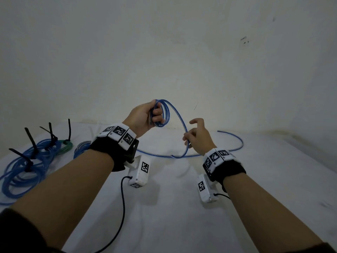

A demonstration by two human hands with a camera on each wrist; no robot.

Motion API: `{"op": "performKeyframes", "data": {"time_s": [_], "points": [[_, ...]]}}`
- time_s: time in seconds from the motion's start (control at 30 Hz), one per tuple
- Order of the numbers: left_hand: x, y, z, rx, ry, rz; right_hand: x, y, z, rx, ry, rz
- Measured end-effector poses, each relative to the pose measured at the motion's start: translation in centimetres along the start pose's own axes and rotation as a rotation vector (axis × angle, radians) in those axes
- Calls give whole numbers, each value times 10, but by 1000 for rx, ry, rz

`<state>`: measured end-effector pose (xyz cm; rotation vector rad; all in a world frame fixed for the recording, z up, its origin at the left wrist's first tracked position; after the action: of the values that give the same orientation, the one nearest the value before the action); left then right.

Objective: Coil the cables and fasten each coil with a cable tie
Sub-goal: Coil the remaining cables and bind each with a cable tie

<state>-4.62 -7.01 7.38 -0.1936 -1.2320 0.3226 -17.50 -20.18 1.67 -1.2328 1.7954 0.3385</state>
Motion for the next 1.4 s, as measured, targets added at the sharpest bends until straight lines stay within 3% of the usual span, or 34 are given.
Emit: {"op": "performKeyframes", "data": {"time_s": [0.17,0.3,0.53,0.77,1.03,1.17,1.23,1.33,1.4], "points": [[-5,-8,-10,153,19,114,-13,-2,11,-123,-151,-103],[-7,-12,-12,197,58,172,-18,-3,23,-229,-288,-101],[-12,-15,-13,157,356,176,-15,-1,28,-153,-378,-144],[-16,-13,-15,199,345,171,-19,-5,26,-119,-410,-184],[-19,-19,-1,184,197,210,-19,-7,32,-69,-267,-93],[-16,-17,3,300,-176,127,-22,0,29,-110,-131,-131],[-15,-16,3,334,-366,63,-25,2,18,-16,-86,-190],[-22,-17,4,276,-552,-47,-29,3,-4,256,-10,-298],[-27,-18,9,255,-613,-100,-34,1,-10,246,53,-333]]}}
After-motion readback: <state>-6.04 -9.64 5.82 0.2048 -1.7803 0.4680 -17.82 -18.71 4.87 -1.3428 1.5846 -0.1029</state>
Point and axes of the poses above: each hand's wrist, its own y-axis away from the middle knuckle, its own z-axis out of the palm, x = y × z, the point moved 4 cm from there along -y, towards the middle knuckle, and after that the axes turned 15 degrees about -x, right-handed, at the moved point
